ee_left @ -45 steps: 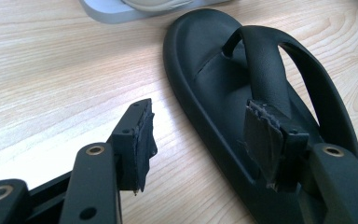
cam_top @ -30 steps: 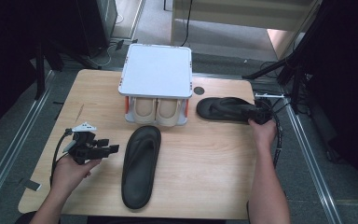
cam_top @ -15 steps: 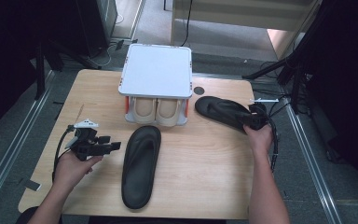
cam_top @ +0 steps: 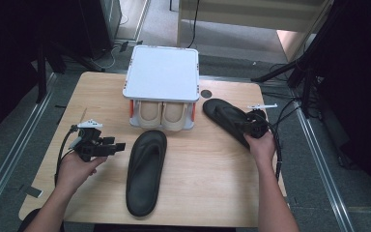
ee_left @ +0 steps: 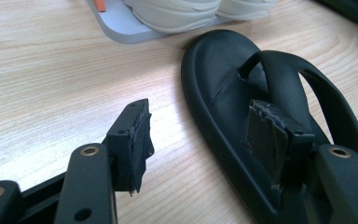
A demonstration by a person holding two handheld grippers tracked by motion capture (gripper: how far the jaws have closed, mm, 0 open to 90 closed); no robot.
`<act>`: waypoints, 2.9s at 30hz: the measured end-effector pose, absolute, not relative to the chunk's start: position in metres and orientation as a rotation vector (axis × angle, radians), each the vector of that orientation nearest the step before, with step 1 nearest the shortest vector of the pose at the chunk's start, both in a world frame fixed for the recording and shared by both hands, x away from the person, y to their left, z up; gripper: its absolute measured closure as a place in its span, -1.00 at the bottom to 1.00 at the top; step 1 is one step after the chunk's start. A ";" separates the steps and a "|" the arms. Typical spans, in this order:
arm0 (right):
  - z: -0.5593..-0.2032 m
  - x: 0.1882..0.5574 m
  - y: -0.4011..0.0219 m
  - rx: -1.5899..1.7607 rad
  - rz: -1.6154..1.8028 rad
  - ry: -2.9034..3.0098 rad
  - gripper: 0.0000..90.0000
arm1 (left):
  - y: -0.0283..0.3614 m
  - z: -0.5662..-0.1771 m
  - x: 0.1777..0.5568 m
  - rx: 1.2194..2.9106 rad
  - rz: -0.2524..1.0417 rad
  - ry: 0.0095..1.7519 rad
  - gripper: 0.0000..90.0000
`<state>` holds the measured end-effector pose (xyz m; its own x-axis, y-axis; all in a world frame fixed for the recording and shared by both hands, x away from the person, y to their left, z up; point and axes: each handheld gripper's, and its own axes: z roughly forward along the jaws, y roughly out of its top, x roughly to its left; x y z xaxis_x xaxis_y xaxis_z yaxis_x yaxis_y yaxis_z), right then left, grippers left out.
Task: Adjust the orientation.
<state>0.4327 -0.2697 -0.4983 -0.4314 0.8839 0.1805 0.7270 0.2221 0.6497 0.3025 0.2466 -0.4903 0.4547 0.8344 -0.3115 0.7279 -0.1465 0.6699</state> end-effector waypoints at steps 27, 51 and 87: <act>-0.498 0.425 -0.222 1.455 1.032 2.331 0.91 | 0.239 -0.491 0.310 1.939 0.153 1.301 -0.10; -0.489 0.440 -0.267 1.540 1.068 2.145 0.45 | 0.251 -0.492 0.295 1.933 0.170 1.331 -0.11; -0.481 0.440 -0.252 1.554 1.053 2.219 0.61 | 0.252 -0.495 0.294 1.931 0.182 1.330 -0.12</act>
